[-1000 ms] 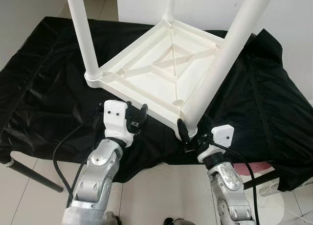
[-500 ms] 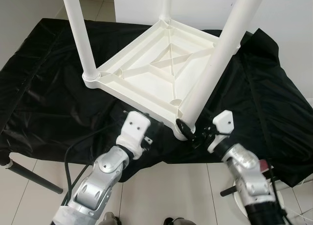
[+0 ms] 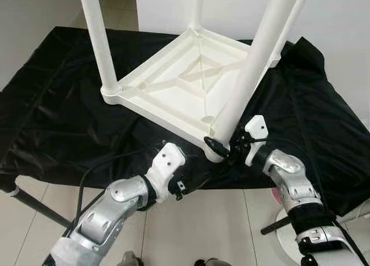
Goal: Building children table
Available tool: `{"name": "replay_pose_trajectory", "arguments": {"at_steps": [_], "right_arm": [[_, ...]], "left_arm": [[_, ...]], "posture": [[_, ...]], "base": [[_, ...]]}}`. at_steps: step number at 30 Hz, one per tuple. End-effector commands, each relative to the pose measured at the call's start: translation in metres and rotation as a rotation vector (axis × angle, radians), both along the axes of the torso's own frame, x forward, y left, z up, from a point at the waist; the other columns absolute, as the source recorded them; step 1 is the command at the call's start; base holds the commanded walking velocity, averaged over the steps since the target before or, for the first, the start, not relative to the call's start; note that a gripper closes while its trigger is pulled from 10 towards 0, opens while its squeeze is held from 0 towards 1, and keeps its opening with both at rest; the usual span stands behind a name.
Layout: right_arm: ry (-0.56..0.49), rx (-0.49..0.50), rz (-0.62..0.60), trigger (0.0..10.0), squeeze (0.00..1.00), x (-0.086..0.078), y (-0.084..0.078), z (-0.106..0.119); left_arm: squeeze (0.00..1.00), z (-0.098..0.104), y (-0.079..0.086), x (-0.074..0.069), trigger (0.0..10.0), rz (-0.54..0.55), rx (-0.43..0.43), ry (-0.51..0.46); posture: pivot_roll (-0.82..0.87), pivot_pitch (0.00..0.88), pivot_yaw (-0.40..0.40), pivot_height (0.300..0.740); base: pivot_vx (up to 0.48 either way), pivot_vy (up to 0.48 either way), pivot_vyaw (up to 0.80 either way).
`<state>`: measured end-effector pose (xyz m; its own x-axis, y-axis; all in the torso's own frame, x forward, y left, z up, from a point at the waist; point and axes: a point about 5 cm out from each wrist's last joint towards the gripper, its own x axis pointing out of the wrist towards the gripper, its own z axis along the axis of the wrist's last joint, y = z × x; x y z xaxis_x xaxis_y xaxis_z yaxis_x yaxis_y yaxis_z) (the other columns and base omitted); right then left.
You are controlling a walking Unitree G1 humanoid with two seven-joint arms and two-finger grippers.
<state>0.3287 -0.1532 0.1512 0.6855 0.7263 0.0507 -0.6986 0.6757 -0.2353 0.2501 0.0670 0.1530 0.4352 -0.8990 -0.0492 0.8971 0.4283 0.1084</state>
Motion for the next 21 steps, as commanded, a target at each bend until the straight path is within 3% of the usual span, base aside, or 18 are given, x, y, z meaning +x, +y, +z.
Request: {"name": "replay_pose_trajectory", "arguments": {"at_steps": [1, 5, 8, 12, 13, 16, 17, 21], "right_arm": [[0.013, -0.008, 0.009, 0.0, 0.0, 0.0, 0.0, -0.005], [0.022, 0.006, 0.005, 0.0, 0.0, 0.001, -0.003, -0.007], [0.04, 0.012, -0.007, 0.0, 0.0, 0.0, -0.005, -0.014], [0.051, 0.029, -0.013, 0.0, 0.0, -0.005, -0.005, -0.019], [0.049, 0.035, -0.028, 5.8, 0.0, -0.006, -0.005, -0.019], [0.047, 0.039, -0.037, 5.8, 0.0, -0.006, -0.006, -0.02], [0.046, 0.06, -0.064, 10.0, 0.0, -0.008, -0.007, -0.02], [0.028, 0.105, -0.149, 10.0, 0.0, -0.014, -0.005, -0.019]], "left_arm": [[0.0, 0.0, 0.001, -0.001, 10.0, -0.031, 0.007, -0.003], [0.0, 0.002, 0.001, 0.0, 10.0, -0.027, -0.003, 0.001], [0.0, 0.001, 0.003, 0.005, 10.0, 0.044, 0.007, -0.029], [0.0, 0.006, 0.002, 0.007, 10.0, 0.051, -0.04, -0.011], [0.0, 0.007, 0.003, 0.007, 10.0, 0.054, -0.041, -0.012], [0.0, 0.007, 0.003, 0.008, 10.0, 0.056, -0.041, -0.013], [0.0, 0.007, 0.003, 0.01, 10.0, 0.07, -0.039, -0.02], [0.0, 0.008, 0.002, 0.016, 10.0, 0.103, -0.04, -0.035]], "posture": [[0.03, 0.055, -0.063, 0.74], [0.04, 0.045, -0.07, 0.74], [0.04, 0.049, -0.074, 0.74], [0.04, 0.052, -0.074, 0.74], [0.03, 0.053, -0.075, 0.74], [0.03, 0.053, -0.075, 0.74], [0.03, 0.051, -0.076, 0.74], [0.02, 0.05, -0.076, 0.74]], "base": [[0.0, 0.0, 0.0], [0.0, 0.0, 0.0], [0.0, 0.0, 0.0], [0.0, 0.0, 0.0], [0.0, 0.0, 0.0], [0.0, 0.0, 0.0], [0.0, 0.0, 0.0], [0.0, 0.0, 0.0]]}}
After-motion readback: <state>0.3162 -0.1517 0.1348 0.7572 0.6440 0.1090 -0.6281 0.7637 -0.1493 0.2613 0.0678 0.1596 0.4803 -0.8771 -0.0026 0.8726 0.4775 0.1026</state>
